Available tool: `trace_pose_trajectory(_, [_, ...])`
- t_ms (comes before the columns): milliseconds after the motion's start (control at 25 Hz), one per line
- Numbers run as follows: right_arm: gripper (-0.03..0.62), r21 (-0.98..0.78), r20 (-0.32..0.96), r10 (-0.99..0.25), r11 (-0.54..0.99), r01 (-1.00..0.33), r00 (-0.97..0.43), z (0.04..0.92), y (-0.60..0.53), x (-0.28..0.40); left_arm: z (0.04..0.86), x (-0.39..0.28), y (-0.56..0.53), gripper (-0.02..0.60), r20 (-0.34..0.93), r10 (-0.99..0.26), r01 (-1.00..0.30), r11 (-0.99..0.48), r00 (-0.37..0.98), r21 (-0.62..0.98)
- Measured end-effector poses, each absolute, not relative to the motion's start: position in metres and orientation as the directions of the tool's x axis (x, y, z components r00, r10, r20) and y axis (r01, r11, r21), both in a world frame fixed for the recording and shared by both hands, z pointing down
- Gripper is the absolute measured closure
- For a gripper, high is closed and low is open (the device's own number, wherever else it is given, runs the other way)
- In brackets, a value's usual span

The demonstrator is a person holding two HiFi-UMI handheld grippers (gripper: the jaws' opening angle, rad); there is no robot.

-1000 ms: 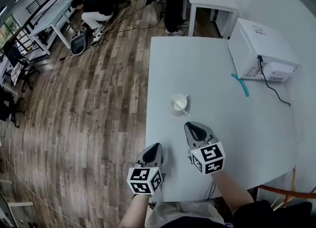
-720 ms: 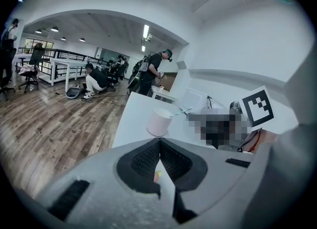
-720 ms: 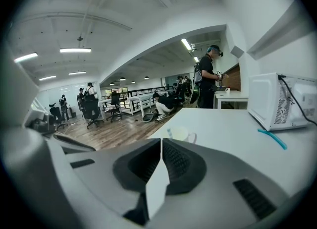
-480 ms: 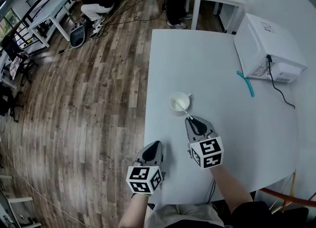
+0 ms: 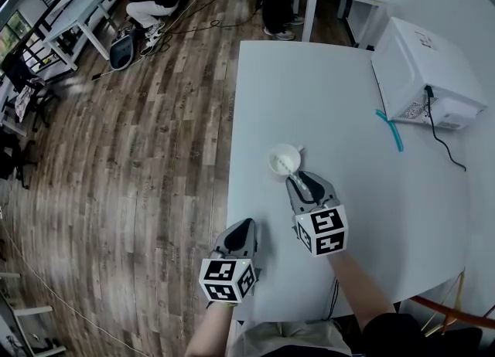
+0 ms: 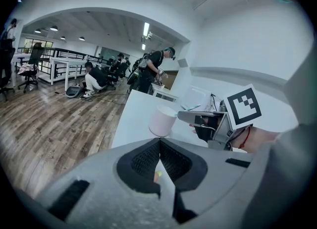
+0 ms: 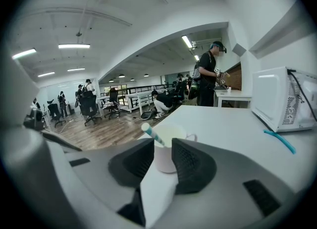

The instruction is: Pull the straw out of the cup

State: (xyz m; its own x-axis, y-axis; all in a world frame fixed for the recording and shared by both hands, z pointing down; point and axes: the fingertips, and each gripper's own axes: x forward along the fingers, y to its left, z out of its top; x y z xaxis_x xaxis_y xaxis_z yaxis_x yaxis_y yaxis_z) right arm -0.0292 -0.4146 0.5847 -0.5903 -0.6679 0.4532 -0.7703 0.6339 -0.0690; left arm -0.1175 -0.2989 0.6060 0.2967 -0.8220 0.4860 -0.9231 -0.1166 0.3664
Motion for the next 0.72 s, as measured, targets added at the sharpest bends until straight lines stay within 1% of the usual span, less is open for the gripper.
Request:
trace_pose_trajectory(320, [0.500,-0.049,0.469,-0.672,0.628,-0.776,-0.573,0.5908,-0.4211,-0.0342,0.6088,-0.1198,-0.2981,0.563,0.491,-0.818,-0.922,-0.116,0.299,0.369])
trace_pose_trajectory(360, [0.513,-0.044,0.471,-0.673,0.628,-0.777,-0.570,0.5913,-0.4212,-0.0337,0.6088,-0.1196,-0.2981,0.563,0.490,-0.818,-0.922,-0.117,0.300,0.369])
trace_pose_trajectory(400, [0.547,-0.036,0.473,-0.676,0.626,-0.779,-0.565,0.5915,-0.4215,-0.0328,0.6087,-0.1193,-0.2982,0.563,0.490,-0.818,-0.922,-0.118,0.301,0.370])
trace_pose_trajectory(720, [0.551,0.003,0.473,-0.695,0.616,-0.788,-0.541,0.5861,-0.4226,-0.0284,0.6044,-0.1208,-0.2995,0.563,0.482,-0.820,-0.920,-0.126,0.308,0.372])
